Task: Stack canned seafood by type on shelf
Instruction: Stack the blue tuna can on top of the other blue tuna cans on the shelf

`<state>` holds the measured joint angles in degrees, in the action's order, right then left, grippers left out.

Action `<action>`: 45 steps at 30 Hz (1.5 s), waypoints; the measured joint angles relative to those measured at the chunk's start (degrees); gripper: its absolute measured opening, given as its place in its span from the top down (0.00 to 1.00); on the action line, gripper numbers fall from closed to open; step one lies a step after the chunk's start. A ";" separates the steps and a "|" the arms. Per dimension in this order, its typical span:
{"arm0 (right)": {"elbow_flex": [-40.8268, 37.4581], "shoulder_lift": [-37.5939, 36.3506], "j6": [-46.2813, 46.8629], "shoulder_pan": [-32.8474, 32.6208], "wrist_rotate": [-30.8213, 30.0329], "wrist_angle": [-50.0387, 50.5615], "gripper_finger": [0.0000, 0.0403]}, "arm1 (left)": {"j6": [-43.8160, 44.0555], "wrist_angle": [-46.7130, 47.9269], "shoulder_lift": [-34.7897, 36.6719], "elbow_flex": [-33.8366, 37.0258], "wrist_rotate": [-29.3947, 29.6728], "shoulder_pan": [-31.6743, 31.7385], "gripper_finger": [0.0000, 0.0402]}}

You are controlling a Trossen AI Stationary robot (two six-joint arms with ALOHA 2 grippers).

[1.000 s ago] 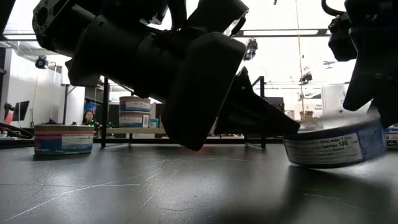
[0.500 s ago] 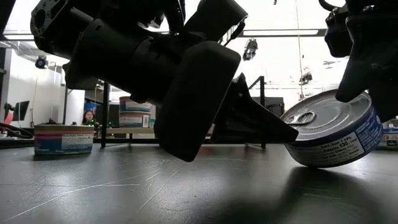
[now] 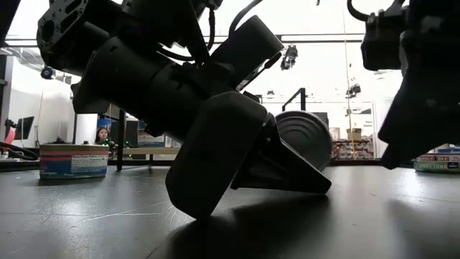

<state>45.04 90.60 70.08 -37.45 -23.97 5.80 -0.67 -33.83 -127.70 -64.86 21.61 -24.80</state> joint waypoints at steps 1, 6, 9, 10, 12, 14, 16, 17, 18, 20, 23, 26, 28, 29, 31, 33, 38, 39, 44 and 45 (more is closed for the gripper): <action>0.02 -0.06 -2.32 0.00 0.27 -0.11 0.35 | -0.01 -0.01 0.00 0.00 0.03 0.00 1.00; 0.02 -0.16 -1.50 0.24 0.10 0.59 0.38 | -0.15 -0.01 0.02 -0.02 0.20 0.00 1.00; 0.35 -0.34 -6.10 0.53 -1.53 1.01 0.39 | -0.18 0.12 0.07 -0.02 0.22 0.00 1.00; 0.78 -0.36 -10.33 0.49 -3.04 1.05 0.40 | -0.15 0.48 0.12 -0.06 0.25 0.00 1.00; 2.01 -0.36 -20.26 0.48 -7.26 1.17 0.40 | -0.04 1.18 0.23 -0.13 0.29 -0.18 1.00; 3.20 -0.41 -29.43 0.70 -11.43 1.36 0.41 | -0.17 1.45 0.28 -0.15 0.20 -0.54 1.00; 4.53 -0.41 -36.63 1.41 -14.70 2.01 0.40 | -0.77 1.47 0.32 -0.15 -0.29 -0.69 1.00; 5.46 -0.41 -38.59 2.00 -16.27 3.38 0.39 | -1.13 1.47 0.33 -0.17 -0.34 -0.75 1.00; 6.59 -0.45 -39.78 2.68 -17.25 5.47 0.38 | -1.30 1.50 0.34 -0.19 -0.39 -0.78 1.00; 9.12 -0.47 -40.72 3.99 -18.08 11.02 0.35 | -1.33 1.57 0.35 -0.20 -0.68 -0.79 1.00; 12.32 -0.48 -40.70 6.40 -17.98 18.56 0.31 | -1.25 2.56 0.42 -0.26 -0.82 -0.79 1.00; 13.78 -0.49 -41.40 9.31 -14.14 20.10 0.27 | -1.25 3.83 0.74 -0.31 -1.09 -0.83 1.00; 14.13 -0.49 -42.42 11.39 -9.77 20.08 0.25 | -1.34 4.88 1.20 -0.26 -1.59 -0.98 1.00; 14.15 -0.49 -42.65 12.44 -7.54 20.06 0.25 | -1.74 5.92 1.68 -0.25 -2.66 -0.97 1.00; 13.73 -0.47 -43.59 14.20 -4.59 19.65 0.25 | -2.38 8.37 2.71 -0.19 -5.33 -0.94 1.00; 13.37 -0.47 -44.99 15.54 -3.75 19.61 0.26 | -2.71 10.12 3.43 -0.14 -6.27 -1.04 1.00; 12.96 -0.47 -51.49 17.39 -0.10 17.02 0.31 | -3.37 11.38 5.45 1.70 -7.25 -1.47 1.00; 12.93 -0.47 -52.66 17.53 0.41 15.95 0.33 | -3.41 11.23 6.00 2.43 -7.41 -1.53 1.00; 12.82 -0.43 -56.40 18.76 3.48 12.21 0.41 | -3.50 9.90 7.54 5.04 -6.45 -1.66 1.00; 12.82 -0.43 -56.75 18.88 3.46 12.09 0.43 | -3.31 9.88 7.69 5.28 -6.25 -1.67 1.00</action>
<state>57.87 90.17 13.33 -18.57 -20.51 17.89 -3.98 -23.95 -120.01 -59.58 15.35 -26.47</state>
